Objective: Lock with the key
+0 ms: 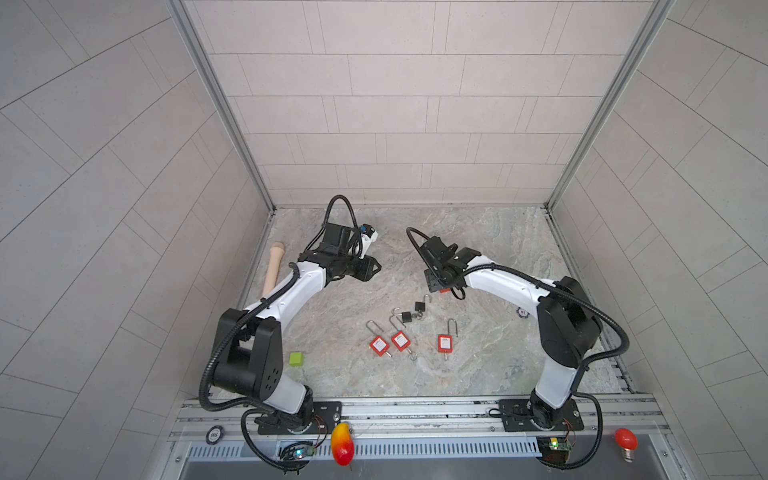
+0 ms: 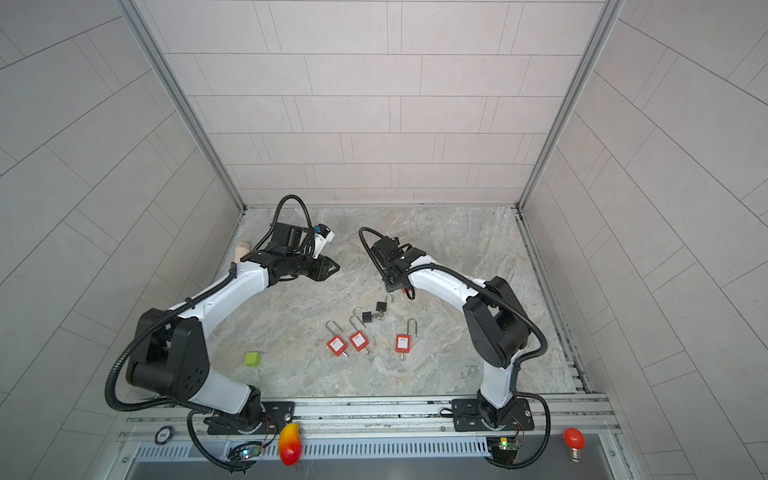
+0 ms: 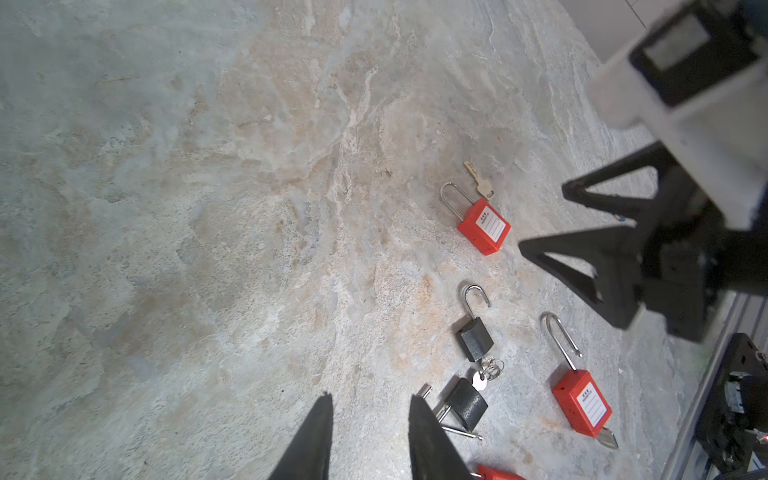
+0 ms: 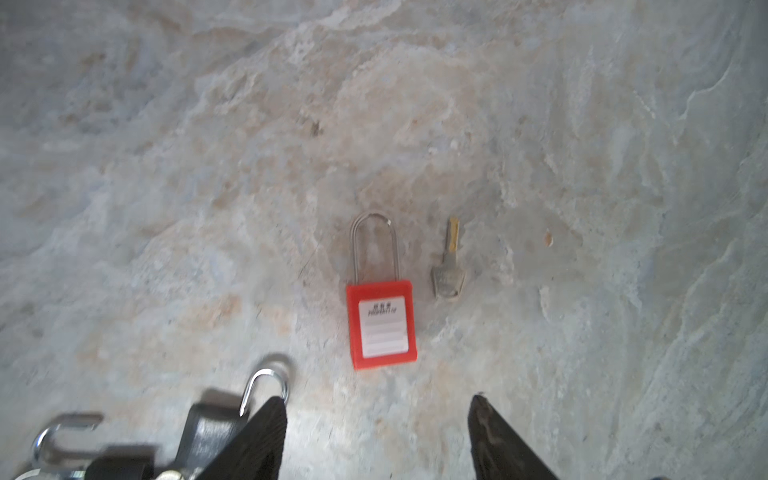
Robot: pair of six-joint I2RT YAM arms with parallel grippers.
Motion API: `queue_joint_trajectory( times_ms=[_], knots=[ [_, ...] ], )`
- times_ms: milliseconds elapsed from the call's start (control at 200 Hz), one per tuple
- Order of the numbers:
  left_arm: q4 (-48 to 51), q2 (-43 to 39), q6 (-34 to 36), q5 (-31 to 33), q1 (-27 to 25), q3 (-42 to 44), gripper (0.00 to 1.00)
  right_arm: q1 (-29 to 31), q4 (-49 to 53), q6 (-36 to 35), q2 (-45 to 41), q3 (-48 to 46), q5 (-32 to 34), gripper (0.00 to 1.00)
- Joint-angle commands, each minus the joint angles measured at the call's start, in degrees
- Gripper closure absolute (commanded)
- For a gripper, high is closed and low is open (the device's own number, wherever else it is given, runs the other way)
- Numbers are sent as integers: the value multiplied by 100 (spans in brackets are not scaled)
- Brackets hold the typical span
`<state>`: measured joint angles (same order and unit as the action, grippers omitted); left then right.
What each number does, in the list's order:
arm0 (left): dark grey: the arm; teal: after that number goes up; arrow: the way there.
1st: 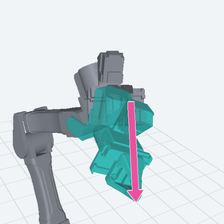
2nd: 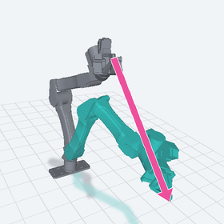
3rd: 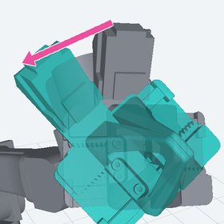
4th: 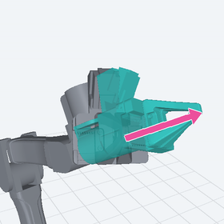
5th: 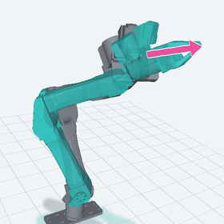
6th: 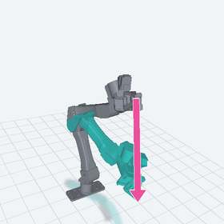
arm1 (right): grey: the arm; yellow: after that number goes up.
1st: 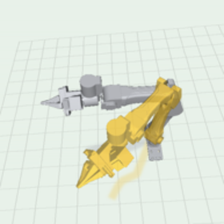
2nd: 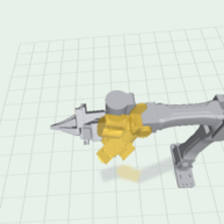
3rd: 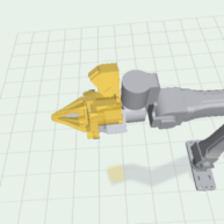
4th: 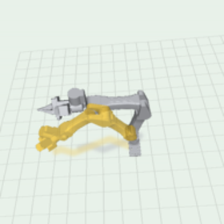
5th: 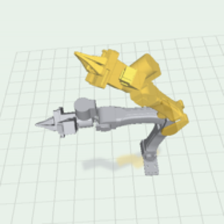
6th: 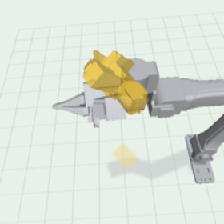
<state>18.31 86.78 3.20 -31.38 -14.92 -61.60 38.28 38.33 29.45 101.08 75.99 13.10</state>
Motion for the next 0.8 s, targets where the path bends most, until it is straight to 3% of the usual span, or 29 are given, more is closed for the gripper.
queue_joint_trajectory(
  times_ms=[0, 415, 796],
  knots=[
    [-467, -288, -152, 76, -27, 145, 63, 272, 489, 676, -425, -454, -51, 28],
    [-1411, -605, -355, 241, -74, 831, 61, 1144, 501, 1710, -1271, -1992, -669, 28],
    [-1459, -631, -341, 202, -180, 872, 61, 1340, -29, 1787, -1061, -2226, -1080, 29]
  ],
)
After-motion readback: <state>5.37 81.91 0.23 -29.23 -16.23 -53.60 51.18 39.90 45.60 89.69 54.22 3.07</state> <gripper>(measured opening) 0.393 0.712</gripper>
